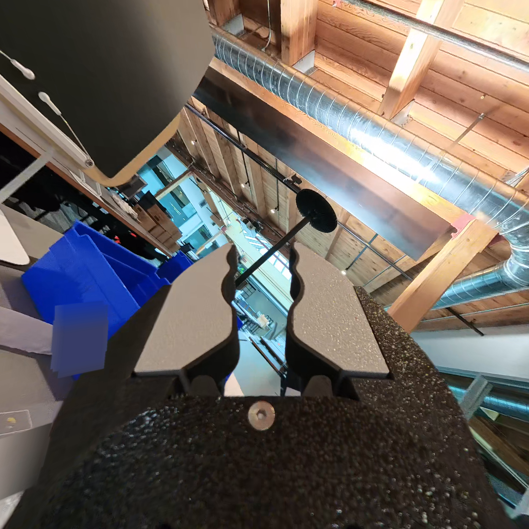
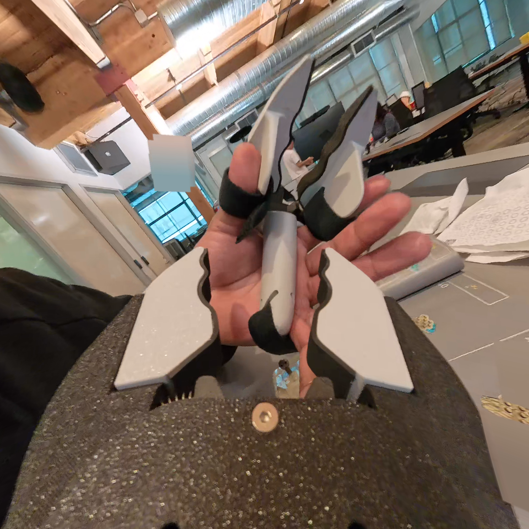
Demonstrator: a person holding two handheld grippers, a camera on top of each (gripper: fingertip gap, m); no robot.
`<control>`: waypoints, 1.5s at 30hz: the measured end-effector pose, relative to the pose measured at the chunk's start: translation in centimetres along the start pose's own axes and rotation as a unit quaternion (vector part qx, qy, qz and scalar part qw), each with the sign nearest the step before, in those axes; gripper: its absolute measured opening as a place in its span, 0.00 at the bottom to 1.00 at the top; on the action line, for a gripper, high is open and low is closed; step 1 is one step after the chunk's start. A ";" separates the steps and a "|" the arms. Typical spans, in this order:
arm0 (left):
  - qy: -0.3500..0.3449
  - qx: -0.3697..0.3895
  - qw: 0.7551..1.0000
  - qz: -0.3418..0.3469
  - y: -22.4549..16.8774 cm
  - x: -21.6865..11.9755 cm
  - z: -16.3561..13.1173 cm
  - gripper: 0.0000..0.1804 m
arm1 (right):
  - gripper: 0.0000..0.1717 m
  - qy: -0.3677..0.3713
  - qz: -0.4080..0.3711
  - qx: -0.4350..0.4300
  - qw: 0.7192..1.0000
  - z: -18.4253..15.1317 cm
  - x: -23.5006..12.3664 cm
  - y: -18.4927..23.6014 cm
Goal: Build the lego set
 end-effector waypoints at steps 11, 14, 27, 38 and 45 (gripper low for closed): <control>0.057 -0.014 0.998 -0.023 -1.3 0.7 -0.5 0.15 | 0.48 0.065 0.066 -0.009 0.996 -1.4 0.3 2.6; 0.054 0.065 0.995 -0.047 -1.0 1.4 2.2 0.12 | 0.41 0.079 0.026 -0.097 0.992 1.0 -1.4 1.7; 0.448 0.328 0.824 -0.114 4.3 -6.7 -9.5 0.16 | 0.21 0.414 -0.130 -0.207 0.877 -6.8 -11.9 -7.7; 0.454 0.393 0.792 -0.108 5.2 -7.2 -10.6 0.21 | 0.09 0.485 -0.155 -0.216 0.833 -10.0 -11.7 -9.4; 0.483 0.399 0.767 -0.137 5.1 -8.8 -11.2 0.19 | 0.05 0.442 -0.127 -0.223 0.860 -8.9 -10.0 -8.6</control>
Point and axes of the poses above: each gripper's, where its closed fingertips meet, x out along the fingers, z out of its top, y = z × x across the jaws, the point moved 1 cm from there along -x, back along the fingers, and after that the axes turned 2 degrees about x, right-handed, at the moved point
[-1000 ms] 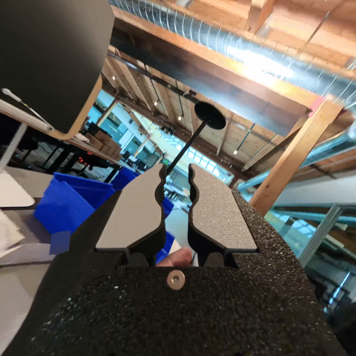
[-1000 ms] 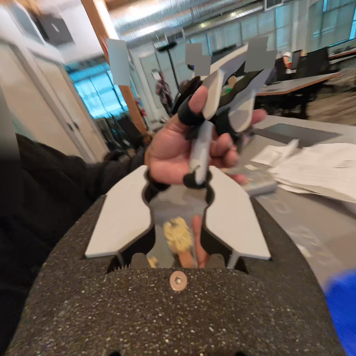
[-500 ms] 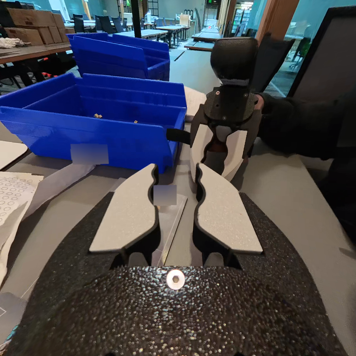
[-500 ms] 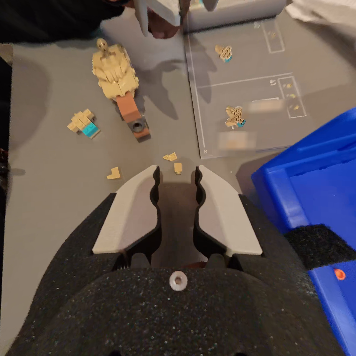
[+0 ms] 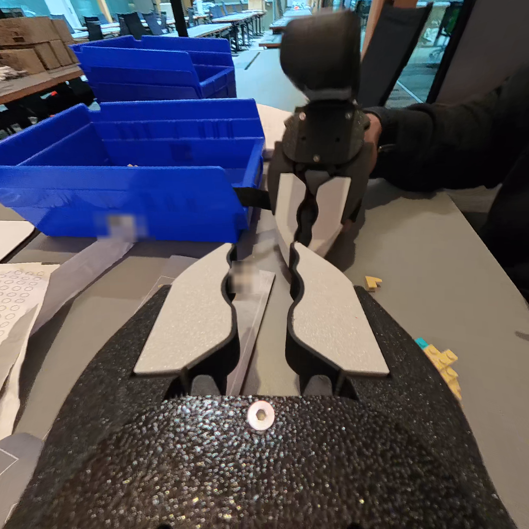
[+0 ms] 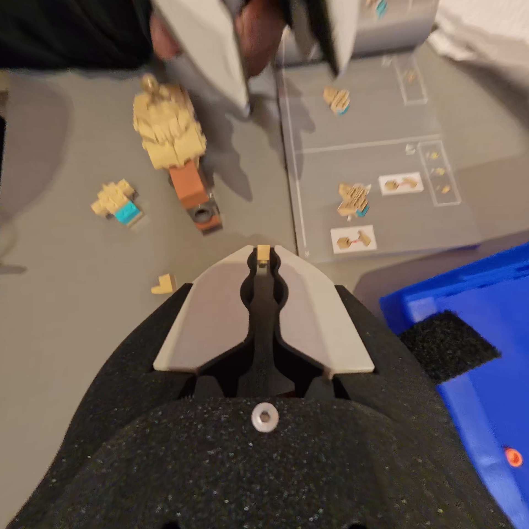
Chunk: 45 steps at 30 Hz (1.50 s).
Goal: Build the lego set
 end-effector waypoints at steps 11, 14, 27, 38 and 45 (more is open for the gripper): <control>0.041 -0.166 0.985 0.020 1.7 -1.8 -0.6 0.10 | 0.05 -0.158 -0.147 -0.153 0.964 7.7 -0.8 -1.6; 0.016 -0.256 0.966 -0.011 1.8 -2.1 -0.2 0.08 | 0.05 -0.155 -0.169 -0.183 0.956 8.0 -0.5 -1.6; 0.032 -0.347 0.937 -0.035 1.3 -1.2 -1.3 0.07 | 0.05 -0.130 -0.214 -0.214 0.944 8.4 -0.1 -1.3; 0.022 -0.349 0.936 -0.043 1.1 -0.8 -1.1 0.07 | 0.05 -0.122 -0.232 -0.223 0.939 8.1 -0.1 -1.3; 0.020 -0.356 0.932 -0.056 0.7 -0.6 -1.1 0.08 | 0.05 -0.116 -0.237 -0.234 0.936 7.9 0.2 -1.2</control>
Point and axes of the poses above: each gripper's, where its closed fingertips meet, x out along the fingers, z out of its top, y = z × x across the jaws, the point moved 1 cm from there along -x, back along the fingers, and after that the axes turned 2 degrees about x, right-handed, at the moved point
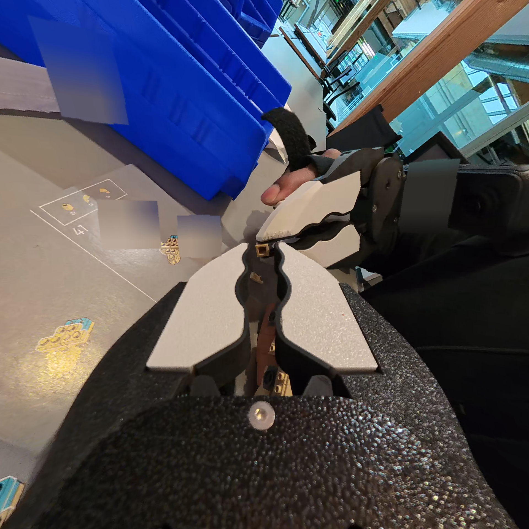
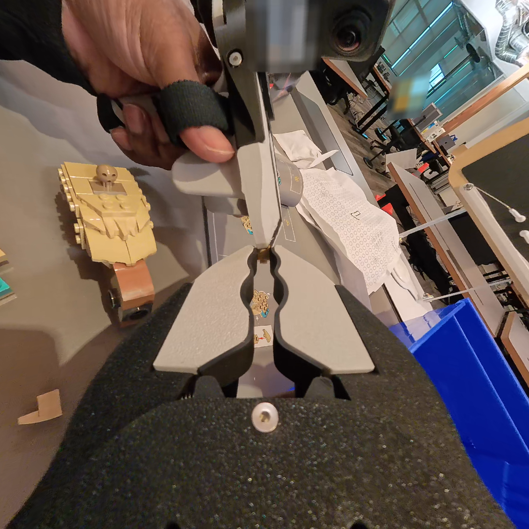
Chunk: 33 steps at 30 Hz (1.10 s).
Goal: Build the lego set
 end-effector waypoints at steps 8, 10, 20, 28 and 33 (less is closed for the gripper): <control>0.001 -0.009 1.000 -0.007 0.0 0.1 -0.1 0.04 | 0.05 -0.001 0.000 0.002 1.000 0.0 0.0 0.1; 0.001 -0.007 1.000 -0.008 0.0 0.1 -0.1 0.04 | 0.05 0.000 0.000 0.006 1.000 -0.1 0.0 0.0; -0.009 0.138 0.990 -0.019 -0.7 -0.9 0.6 0.04 | 0.12 0.061 0.132 0.071 0.987 -3.0 -3.3 0.8; 0.000 0.266 0.964 -0.001 -1.1 -0.6 0.0 0.04 | 0.09 0.173 0.245 0.148 0.943 -7.3 -4.5 4.8; 0.010 0.344 0.938 0.029 -1.3 -0.3 -0.3 0.04 | 0.08 0.186 0.244 0.166 0.937 -7.0 -4.2 5.5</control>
Point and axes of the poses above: each gripper's, where its closed fingertips meet, x out along the fingers, z out of its top, y = z × x across the jaws, the point moved 1 cm from there along -x, back along the fingers, and after that the axes turned 2 degrees about x, right-handed, at the moved point
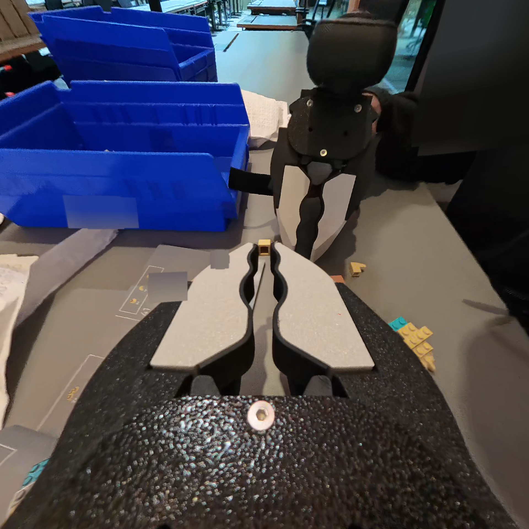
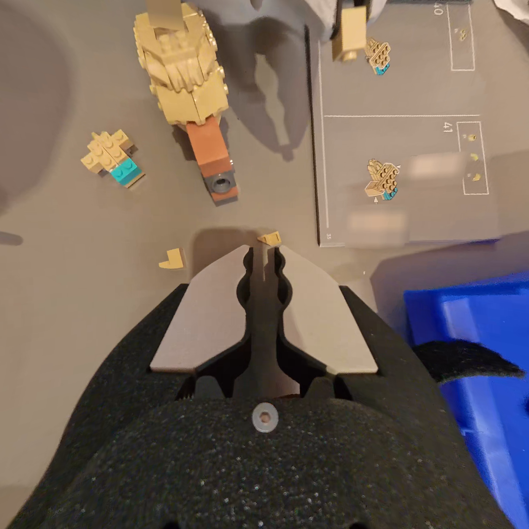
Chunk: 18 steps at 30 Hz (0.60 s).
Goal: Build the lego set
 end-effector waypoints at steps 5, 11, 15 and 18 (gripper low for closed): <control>0.009 0.010 1.000 0.007 0.1 0.1 -0.3 0.04 | 0.08 0.016 -0.015 0.009 1.000 -0.2 0.5 -0.2; 0.020 0.005 1.000 0.004 0.1 0.2 -0.7 0.04 | 0.10 -0.005 -0.002 0.011 1.000 0.3 1.1 -0.2; 0.030 0.011 0.999 0.001 -0.2 0.3 -0.9 0.04 | 0.11 -0.010 -0.002 0.014 1.000 0.3 1.1 -0.3; 0.035 0.013 0.999 -0.006 -0.5 0.4 -0.9 0.04 | 0.11 -0.007 -0.005 0.016 1.000 0.3 1.0 -0.4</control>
Point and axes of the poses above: each gripper's, where its closed fingertips meet, x out along the fingers, z out of its top, y = z × x across the jaws, the point moved 1 cm from there along -x, back along the fingers, and after that the axes turned 2 degrees about x, right-handed, at the moved point
